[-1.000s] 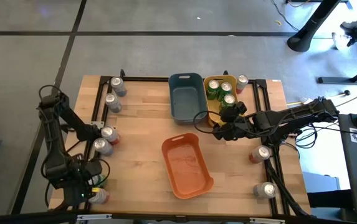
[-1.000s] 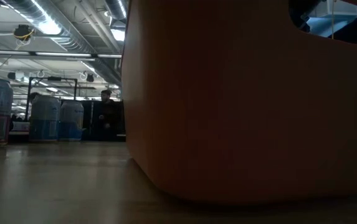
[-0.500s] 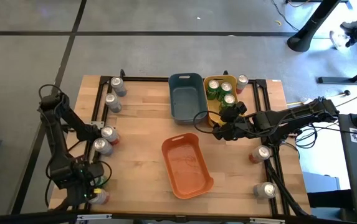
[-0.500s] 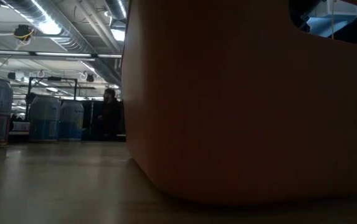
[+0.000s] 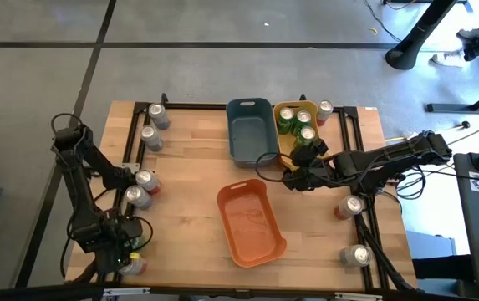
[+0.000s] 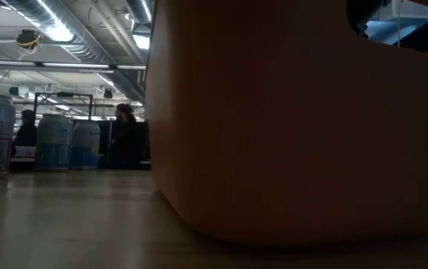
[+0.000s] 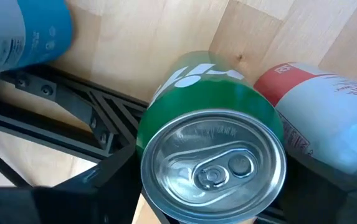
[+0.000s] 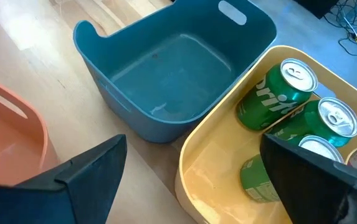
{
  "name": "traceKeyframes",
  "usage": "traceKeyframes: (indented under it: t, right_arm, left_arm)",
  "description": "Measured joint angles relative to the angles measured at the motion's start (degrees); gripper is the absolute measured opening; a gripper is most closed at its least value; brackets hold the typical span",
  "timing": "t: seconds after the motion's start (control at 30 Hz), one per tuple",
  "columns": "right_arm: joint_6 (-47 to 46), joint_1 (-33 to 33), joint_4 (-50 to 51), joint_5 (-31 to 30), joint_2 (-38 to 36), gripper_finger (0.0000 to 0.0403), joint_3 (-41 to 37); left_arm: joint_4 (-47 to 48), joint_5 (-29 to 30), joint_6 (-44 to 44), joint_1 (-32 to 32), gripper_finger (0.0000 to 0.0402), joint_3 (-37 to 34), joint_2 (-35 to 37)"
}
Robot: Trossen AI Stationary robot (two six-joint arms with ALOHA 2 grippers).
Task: Sort soda cans
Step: Put the green soda can into the yellow bin
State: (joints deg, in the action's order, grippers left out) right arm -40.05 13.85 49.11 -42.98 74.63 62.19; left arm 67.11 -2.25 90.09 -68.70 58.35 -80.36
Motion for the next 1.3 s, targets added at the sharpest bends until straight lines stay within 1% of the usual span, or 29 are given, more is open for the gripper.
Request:
traceKeyframes:
  t: [0.1, 0.2, 0.37, 0.5, 0.57, 0.8, 0.97, 1.03, 1.2, 1.3]
  right_arm:
    - [0.34, 0.01, 0.3, 0.07, -0.03, 0.0367, 0.0]
    - [1.41, 0.02, 0.67, 2.21, -0.22, 0.0367, 0.0]
    - [2.7, 0.02, 0.17, 2.99, -0.24, 0.0367, 0.0]
    - [3.35, 0.02, -1.49, 3.66, -0.24, 0.0367, 0.0]
    - [4.31, 0.07, -2.76, 4.65, -0.12, 0.0367, 0.0]
    - [6.05, 0.07, -4.91, 7.07, 0.26, 0.0367, -0.07]
    - [6.0, 0.07, -5.11, 11.74, 0.26, 0.0367, -0.07]
    - [5.88, 0.01, -5.85, 14.83, 0.26, 0.0367, -0.07]
    - [5.49, 0.33, -9.29, 20.17, 0.28, 0.0367, -0.07]
    - [4.38, 2.13, -10.23, 23.34, 1.61, 0.0367, -0.07]
  left_arm:
    - [0.92, -0.1, -2.19, 1.37, 0.0287, 0.0, 0.08]
    - [1.94, 0.22, -3.82, 3.28, 0.0287, 0.03, 0.41]
    - [6.23, 0.92, -8.72, 7.99, 0.0287, 2.85, 1.23]
    - [9.53, 1.77, -14.9, 13.11, 0.0287, 5.98, 1.66]
    - [10.94, 3.22, -18.44, 15.88, 0.0287, 7.56, 1.73]
    - [10.38, 6.21, -31.27, 24.46, 0.0287, 10.95, 1.72]
    - [10.48, 6.53, -37.88, 28.69, 0.0287, 11.72, 1.73]
    - [10.16, 6.77, -39.72, 30.21, 0.0287, 11.74, 1.98]
    - [10.2, 9.32, -43.54, 33.62, 0.0287, 11.74, 3.03]
    - [10.25, 10.64, -44.65, 34.74, 0.0287, 11.74, 3.68]
